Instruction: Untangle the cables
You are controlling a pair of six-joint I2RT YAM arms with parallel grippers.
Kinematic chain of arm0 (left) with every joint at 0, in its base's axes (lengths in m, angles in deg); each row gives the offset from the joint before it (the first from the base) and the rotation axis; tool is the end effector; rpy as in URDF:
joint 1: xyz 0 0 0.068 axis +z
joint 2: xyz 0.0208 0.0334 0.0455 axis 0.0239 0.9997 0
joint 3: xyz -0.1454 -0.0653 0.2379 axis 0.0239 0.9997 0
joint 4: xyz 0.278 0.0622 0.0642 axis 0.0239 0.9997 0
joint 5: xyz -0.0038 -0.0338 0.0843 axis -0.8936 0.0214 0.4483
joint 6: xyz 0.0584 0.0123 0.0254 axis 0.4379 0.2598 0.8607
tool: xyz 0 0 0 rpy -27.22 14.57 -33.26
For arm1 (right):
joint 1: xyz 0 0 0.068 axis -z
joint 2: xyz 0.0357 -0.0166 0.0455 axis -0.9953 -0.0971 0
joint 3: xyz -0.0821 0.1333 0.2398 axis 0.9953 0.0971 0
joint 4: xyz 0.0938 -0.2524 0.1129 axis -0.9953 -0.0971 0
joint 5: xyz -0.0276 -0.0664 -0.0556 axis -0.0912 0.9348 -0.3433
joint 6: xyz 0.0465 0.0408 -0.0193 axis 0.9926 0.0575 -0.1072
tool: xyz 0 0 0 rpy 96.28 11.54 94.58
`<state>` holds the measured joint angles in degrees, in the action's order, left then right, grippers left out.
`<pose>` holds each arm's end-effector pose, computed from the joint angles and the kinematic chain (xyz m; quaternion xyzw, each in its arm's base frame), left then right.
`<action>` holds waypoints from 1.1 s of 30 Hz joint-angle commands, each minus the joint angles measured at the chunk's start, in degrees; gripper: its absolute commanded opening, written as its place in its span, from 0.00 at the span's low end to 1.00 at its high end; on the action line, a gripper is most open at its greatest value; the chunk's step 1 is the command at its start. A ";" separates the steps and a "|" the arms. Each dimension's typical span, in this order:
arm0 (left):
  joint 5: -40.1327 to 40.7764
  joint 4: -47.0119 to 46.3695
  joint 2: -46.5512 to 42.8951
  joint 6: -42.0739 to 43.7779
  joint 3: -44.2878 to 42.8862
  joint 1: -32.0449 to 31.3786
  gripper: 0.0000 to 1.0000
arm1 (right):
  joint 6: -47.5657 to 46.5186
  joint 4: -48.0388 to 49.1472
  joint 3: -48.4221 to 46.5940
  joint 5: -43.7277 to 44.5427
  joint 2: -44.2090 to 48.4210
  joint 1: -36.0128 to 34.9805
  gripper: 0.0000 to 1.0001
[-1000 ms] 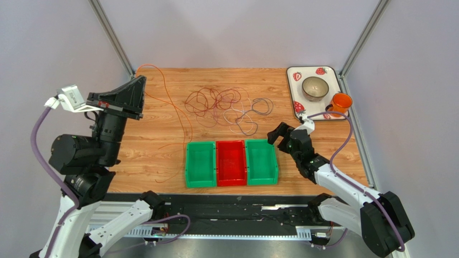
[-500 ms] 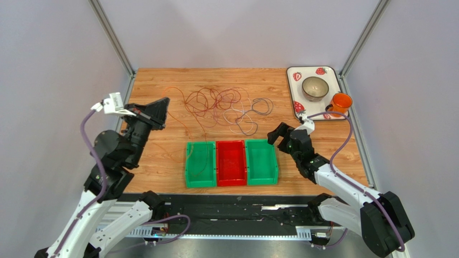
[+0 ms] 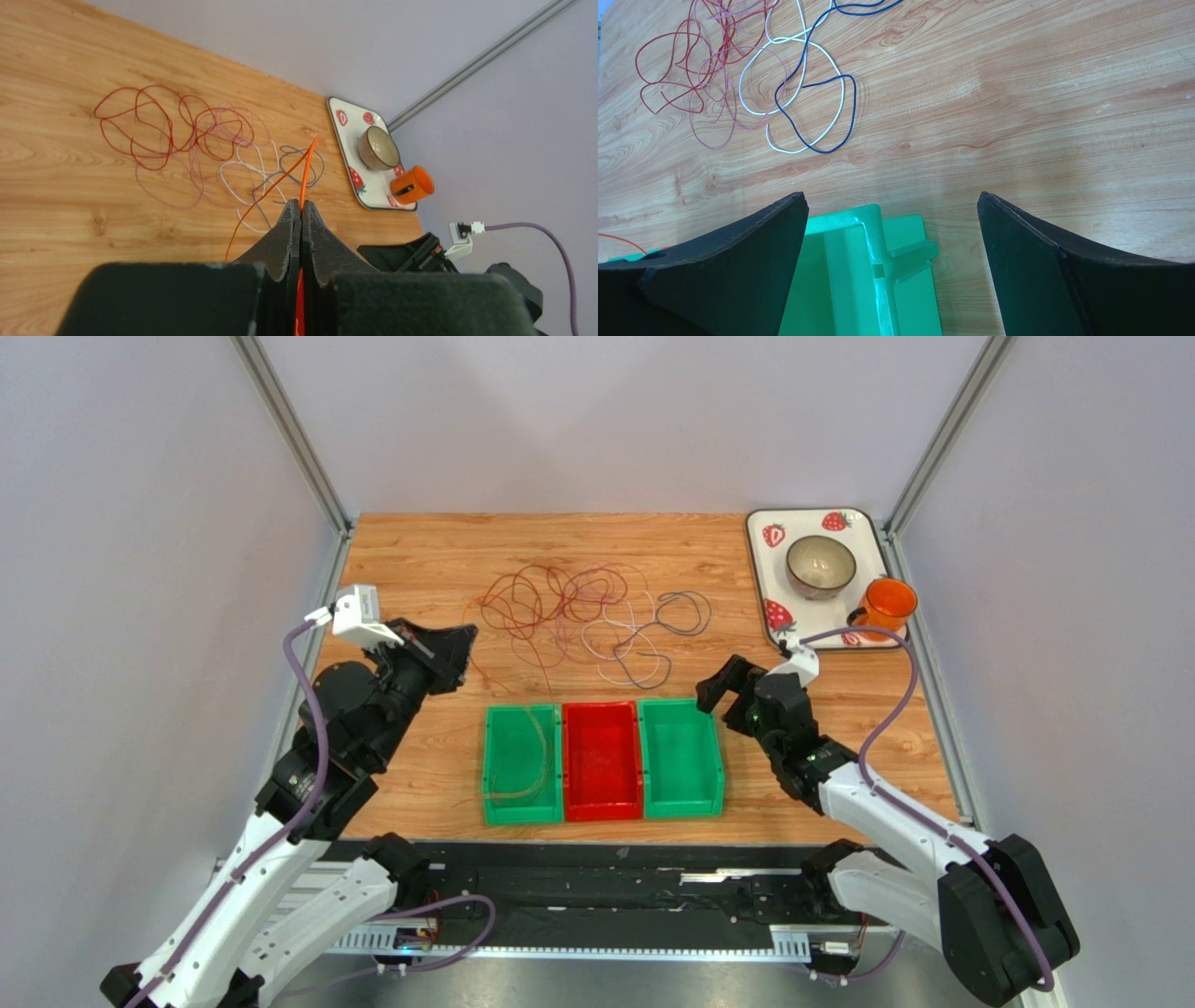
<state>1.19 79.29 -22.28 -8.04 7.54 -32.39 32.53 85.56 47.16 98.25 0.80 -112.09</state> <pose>0.1497 -0.0823 0.4089 -0.1416 0.6999 -0.3323 0.6162 0.2211 0.1015 0.1780 0.1643 0.8485 0.1846 0.4679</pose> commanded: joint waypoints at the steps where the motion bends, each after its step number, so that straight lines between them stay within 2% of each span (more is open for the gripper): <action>1: -1.39 4.99 -3.08 -2.42 0.85 -0.08 0.00 | 0.01 0.52 -2.25 0.22 0.18 0.24 0.96; 9: -4.28 13.59 -6.08 -5.49 1.56 -0.17 0.00 | 0.10 0.43 -2.25 0.40 0.36 0.24 0.96; 15: -2.01 23.26 -5.20 -8.04 0.24 -0.17 0.00 | 0.10 0.25 -2.25 0.48 0.27 0.15 0.96; 22: -8.86 19.24 -3.89 -8.84 2.27 -0.17 0.00 | 0.18 -0.01 -2.33 0.57 0.36 0.24 0.96; 28: -4.04 18.63 0.85 -8.48 -1.34 -0.08 0.00 | 0.27 -0.27 -2.33 0.66 0.27 0.15 0.96; 33: -1.58 11.69 6.47 -6.83 0.68 -0.08 0.00 | 0.36 -0.27 -2.42 0.75 0.36 0.24 0.96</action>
<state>-3.03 97.65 -19.68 -15.80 8.66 -32.41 32.55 84.75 47.10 98.28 0.80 -112.09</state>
